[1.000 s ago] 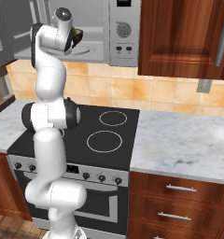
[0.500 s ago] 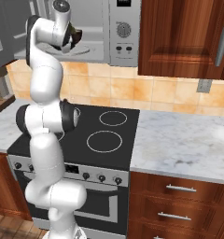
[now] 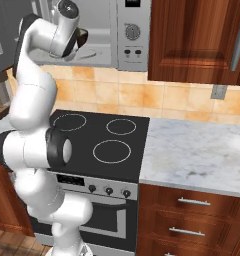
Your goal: The microwave is finished heating the shrimp and lettuce. Take the bowl containing the food and place it on the dining counter.
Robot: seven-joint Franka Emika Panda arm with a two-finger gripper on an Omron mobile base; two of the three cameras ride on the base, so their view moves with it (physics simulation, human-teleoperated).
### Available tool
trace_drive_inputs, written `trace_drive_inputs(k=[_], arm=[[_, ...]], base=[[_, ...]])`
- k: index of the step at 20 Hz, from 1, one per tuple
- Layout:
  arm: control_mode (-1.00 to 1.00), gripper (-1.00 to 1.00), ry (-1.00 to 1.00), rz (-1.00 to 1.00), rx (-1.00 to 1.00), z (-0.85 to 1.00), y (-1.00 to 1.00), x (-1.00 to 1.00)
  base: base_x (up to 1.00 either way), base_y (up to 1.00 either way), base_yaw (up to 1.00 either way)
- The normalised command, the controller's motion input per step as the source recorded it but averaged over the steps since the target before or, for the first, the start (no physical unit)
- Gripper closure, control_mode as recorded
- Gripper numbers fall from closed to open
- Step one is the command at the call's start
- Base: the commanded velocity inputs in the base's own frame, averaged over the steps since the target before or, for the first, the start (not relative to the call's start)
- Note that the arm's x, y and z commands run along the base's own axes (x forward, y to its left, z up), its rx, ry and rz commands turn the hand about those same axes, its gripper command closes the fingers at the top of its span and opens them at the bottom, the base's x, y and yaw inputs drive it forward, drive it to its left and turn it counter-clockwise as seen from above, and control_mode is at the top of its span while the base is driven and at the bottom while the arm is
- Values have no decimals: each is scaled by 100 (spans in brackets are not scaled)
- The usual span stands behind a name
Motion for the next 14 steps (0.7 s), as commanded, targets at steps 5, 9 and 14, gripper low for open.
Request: trace_drive_inputs(k=[5,9,14], arm=[[-100,100,-15,2,16,0,-37,-100],[-100,100,0,13,0,-3,-34,-100],[-100,100,4,18,-10,-52,-31,-100]], base=[[0,0,0],[0,0,0],[0,0,0]])
